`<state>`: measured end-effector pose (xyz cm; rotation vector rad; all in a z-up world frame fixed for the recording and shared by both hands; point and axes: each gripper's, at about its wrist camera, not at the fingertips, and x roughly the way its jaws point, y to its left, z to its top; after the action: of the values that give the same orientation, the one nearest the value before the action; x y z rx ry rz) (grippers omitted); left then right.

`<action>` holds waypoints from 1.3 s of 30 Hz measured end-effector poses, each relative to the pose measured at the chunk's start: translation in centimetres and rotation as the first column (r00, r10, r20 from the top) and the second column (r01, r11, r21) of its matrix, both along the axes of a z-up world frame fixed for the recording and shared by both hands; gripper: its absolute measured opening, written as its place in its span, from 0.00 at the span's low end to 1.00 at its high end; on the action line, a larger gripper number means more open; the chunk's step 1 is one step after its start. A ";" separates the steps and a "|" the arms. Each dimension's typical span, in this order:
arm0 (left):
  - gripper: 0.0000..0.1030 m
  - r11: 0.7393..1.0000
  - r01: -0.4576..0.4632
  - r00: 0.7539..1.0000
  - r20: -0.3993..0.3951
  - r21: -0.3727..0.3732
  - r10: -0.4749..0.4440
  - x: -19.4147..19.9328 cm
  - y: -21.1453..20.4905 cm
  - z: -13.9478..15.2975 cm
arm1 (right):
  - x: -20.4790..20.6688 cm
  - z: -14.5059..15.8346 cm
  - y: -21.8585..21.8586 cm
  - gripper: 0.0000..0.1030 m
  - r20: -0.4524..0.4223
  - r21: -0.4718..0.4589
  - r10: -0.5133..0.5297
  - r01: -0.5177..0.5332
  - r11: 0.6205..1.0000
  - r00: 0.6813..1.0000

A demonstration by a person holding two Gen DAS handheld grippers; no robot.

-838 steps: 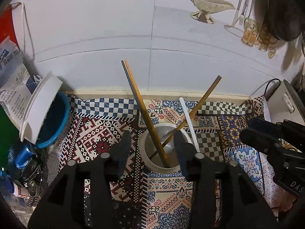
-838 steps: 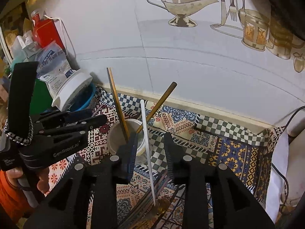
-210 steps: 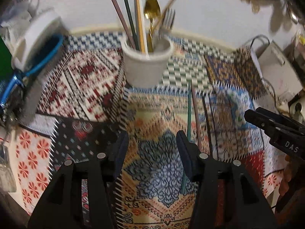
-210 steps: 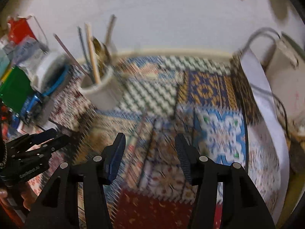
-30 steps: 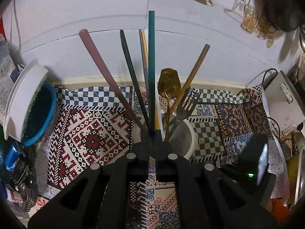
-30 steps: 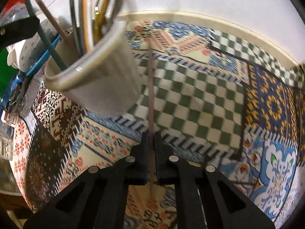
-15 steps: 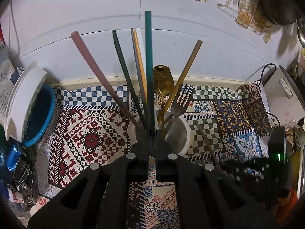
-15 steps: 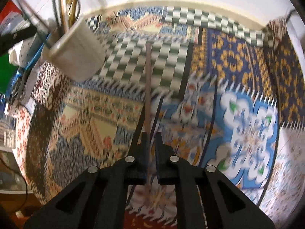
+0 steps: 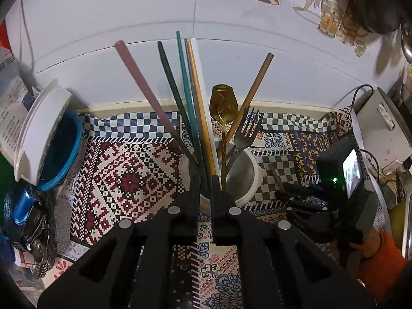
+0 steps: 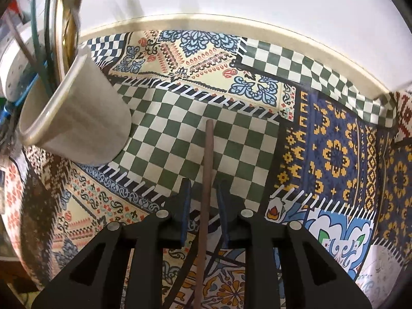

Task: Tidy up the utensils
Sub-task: 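Lower the teal chopstick into the cup and open the left tool, then lower the pink chopstick into the cup and open the right tool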

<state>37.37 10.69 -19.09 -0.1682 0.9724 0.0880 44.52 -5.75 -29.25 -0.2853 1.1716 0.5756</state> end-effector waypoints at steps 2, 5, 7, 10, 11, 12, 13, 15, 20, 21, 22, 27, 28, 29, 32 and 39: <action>0.05 1.000 -0.004 1.000 0.005 -0.004 0.004 -0.4 0.1 0.1 | -0.6 -0.2 0.5 0.13 0.015 -0.005 -0.002 0.002 1.000 1.000; 0.05 1.000 -0.014 1.000 -0.005 0.003 0.014 -0.8 0.1 -0.1 | -0.9 -0.2 -0.4 0.06 -0.079 0.057 -0.034 0.039 0.998 0.996; 0.05 1.000 -0.017 1.000 -0.008 0.002 0.017 -1.3 0.1 0.0 | -1.1 0.4 -1.3 0.06 -0.090 0.089 -0.052 0.061 0.994 0.995; 0.08 1.000 -0.024 1.000 -0.003 0.016 0.024 -2.0 0.2 0.3 | -1.8 1.9 -2.5 0.06 -0.078 0.138 -0.060 0.070 0.988 0.995; 0.13 0.999 -0.029 1.000 0.002 0.022 0.029 -2.3 0.2 0.5 | -2.3 2.6 -2.8 0.06 -0.062 0.159 -0.062 0.071 0.985 0.996; 0.16 0.999 -0.036 0.999 0.008 0.029 0.036 -2.6 0.2 0.7 | -2.8 3.2 -3.2 0.06 -0.041 0.171 -0.063 0.070 0.983 0.997; 0.24 0.998 -0.044 0.999 0.014 0.033 0.044 -2.9 0.2 0.9 | -3.4 4.1 -3.5 0.06 -0.017 0.188 -0.069 0.070 0.980 0.998; 0.34 0.998 -0.057 0.998 0.033 0.026 0.056 -3.5 0.3 1.4 | -4.3 5.6 -4.4 0.06 0.011 0.227 -0.076 0.071 0.971 0.997; 0.47 0.997 -0.078 0.995 0.058 0.025 0.077 -4.9 0.4 2.3 | -5.3 10.1 -4.9 0.06 0.102 0.298 -0.090 0.056 0.953 0.991; 0.48 0.996 -0.081 0.995 0.061 0.025 0.079 -5.1 0.4 2.5 | -5.2 10.8 -4.8 0.06 0.124 0.309 -0.091 0.049 0.950 0.988; 0.49 0.996 -0.085 0.994 0.064 0.027 0.084 -5.4 0.4 2.6 | -5.4 11.7 -4.8 0.06 0.150 0.318 -0.091 0.039 0.947 0.985; 0.56 0.993 -0.117 0.989 0.092 0.026 0.114 -6.4 0.8 3.6 | -6.0 14.8 -3.6 0.06 0.243 0.377 -0.096 -0.003 0.926 0.965; 0.57 0.992 -0.123 0.988 0.097 0.024 0.120 -6.6 0.9 3.7 | -6.1 15.6 -3.2 0.06 0.267 0.384 -0.099 -0.011 0.923 0.959; 0.59 0.991 -0.134 0.986 0.105 0.021 0.131 -6.9 1.1 4.0 | -6.0 16.1 -3.0 0.06 0.278 0.391 -0.098 -0.019 0.920 0.955; 0.61 0.987 -0.162 0.979 0.127 0.014 0.158 -7.6 1.7 4.8 | -5.6 18.2 -2.1 0.06 0.320 0.412 -0.088 -0.055 0.909 0.943; 0.61 0.979 -0.204 0.969 0.146 0.026 0.199 -8.6 2.7 5.7 | -4.9 22.8 0.7 0.06 0.417 0.443 -0.042 -0.162 0.882 0.908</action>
<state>28.77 13.43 -13.37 -0.2328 0.8075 0.2787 39.62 -5.06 -6.43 -0.0201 0.5812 0.7923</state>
